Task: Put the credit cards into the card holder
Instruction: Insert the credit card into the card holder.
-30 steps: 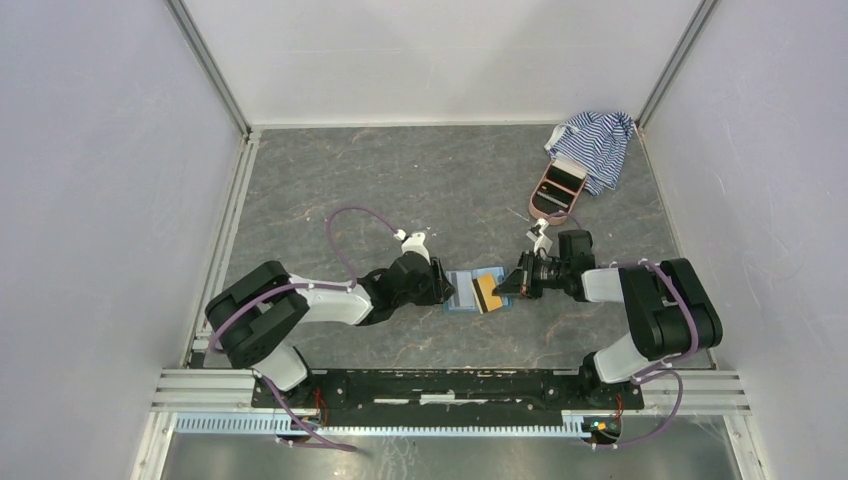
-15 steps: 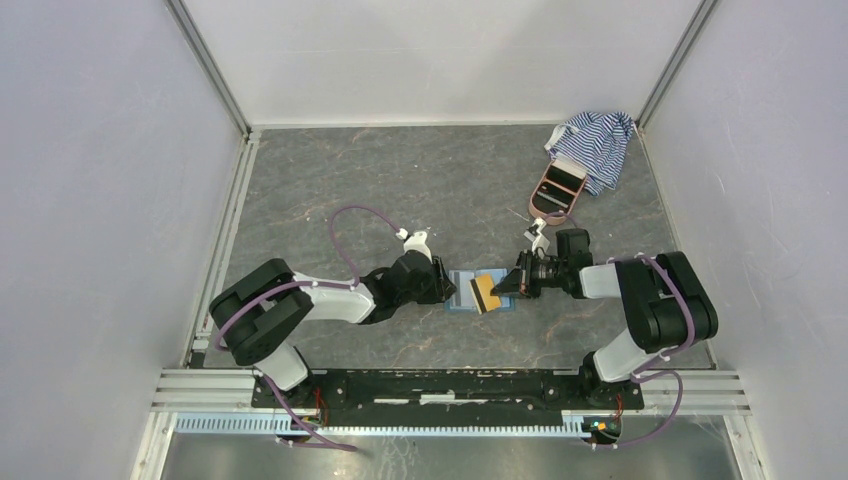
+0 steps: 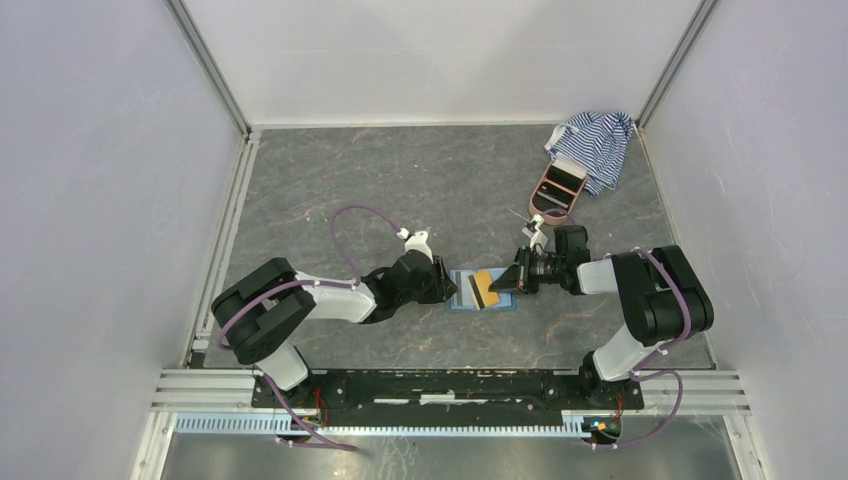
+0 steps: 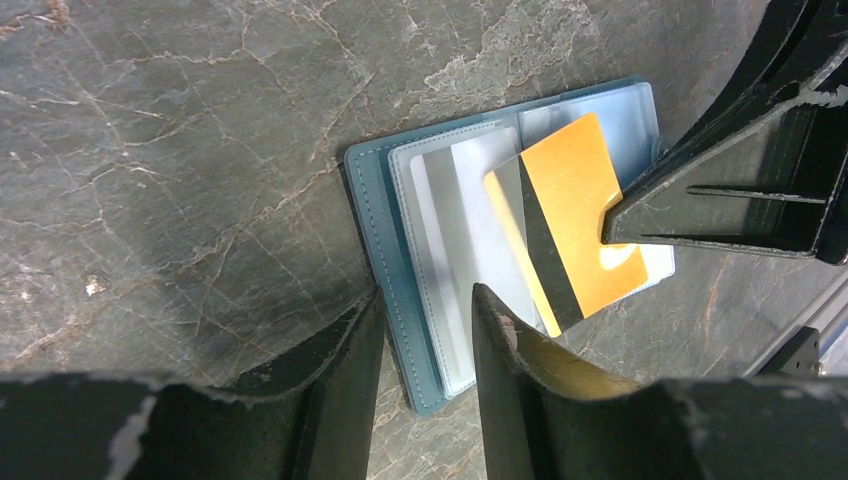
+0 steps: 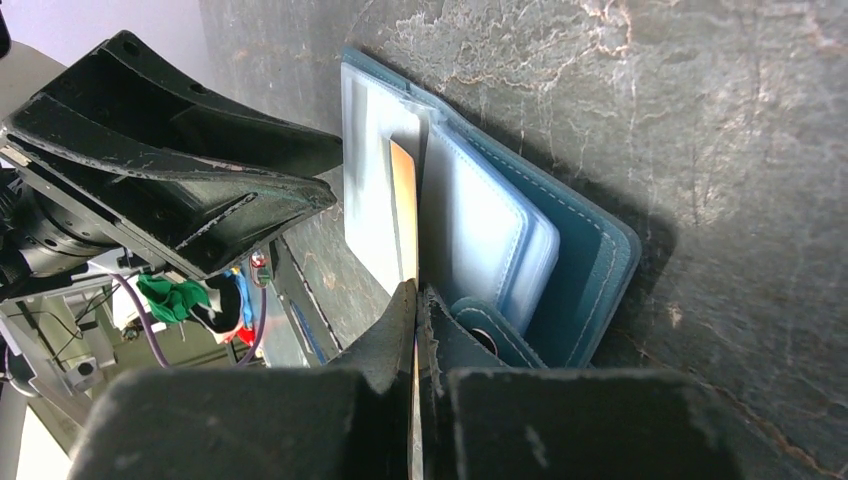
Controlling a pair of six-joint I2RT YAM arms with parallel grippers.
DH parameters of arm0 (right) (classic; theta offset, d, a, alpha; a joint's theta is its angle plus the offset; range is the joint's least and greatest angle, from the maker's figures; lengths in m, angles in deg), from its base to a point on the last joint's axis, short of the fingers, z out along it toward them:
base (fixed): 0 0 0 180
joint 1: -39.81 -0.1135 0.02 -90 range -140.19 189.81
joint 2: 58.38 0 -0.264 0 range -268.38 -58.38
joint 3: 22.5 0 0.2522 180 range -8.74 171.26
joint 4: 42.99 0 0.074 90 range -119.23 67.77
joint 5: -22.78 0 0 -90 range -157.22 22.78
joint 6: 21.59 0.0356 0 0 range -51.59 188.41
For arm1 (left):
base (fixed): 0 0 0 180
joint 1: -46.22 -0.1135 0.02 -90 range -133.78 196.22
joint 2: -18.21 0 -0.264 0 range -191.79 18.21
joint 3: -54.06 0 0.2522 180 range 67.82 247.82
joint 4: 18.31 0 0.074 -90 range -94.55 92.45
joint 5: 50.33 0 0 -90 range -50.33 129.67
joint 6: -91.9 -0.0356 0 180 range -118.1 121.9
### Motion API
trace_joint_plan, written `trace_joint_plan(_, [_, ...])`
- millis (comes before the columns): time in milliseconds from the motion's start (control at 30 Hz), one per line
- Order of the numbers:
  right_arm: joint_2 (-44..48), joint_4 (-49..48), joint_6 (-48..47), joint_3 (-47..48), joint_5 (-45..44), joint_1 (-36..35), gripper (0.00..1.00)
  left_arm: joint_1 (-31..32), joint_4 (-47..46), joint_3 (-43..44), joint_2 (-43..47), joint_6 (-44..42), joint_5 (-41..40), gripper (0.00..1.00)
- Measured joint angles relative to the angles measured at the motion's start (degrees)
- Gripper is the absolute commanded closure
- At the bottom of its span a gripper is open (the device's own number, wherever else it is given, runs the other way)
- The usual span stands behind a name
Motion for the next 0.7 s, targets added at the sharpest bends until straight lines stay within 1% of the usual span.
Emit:
trace_joint_plan(467, [-1.46, -3.06, 1.44, 0.52, 0.07, 0.0, 1.0, 0.0, -0.44, 0.22, -0.44, -0.35, 0.39, 0.55])
trace_joint_plan(700, [-1.6, -6.05, 2.71, 0.22, 0.04, 0.0, 1.0, 0.0, -0.94, 0.22, -0.74, -0.37, 0.68, 0.58])
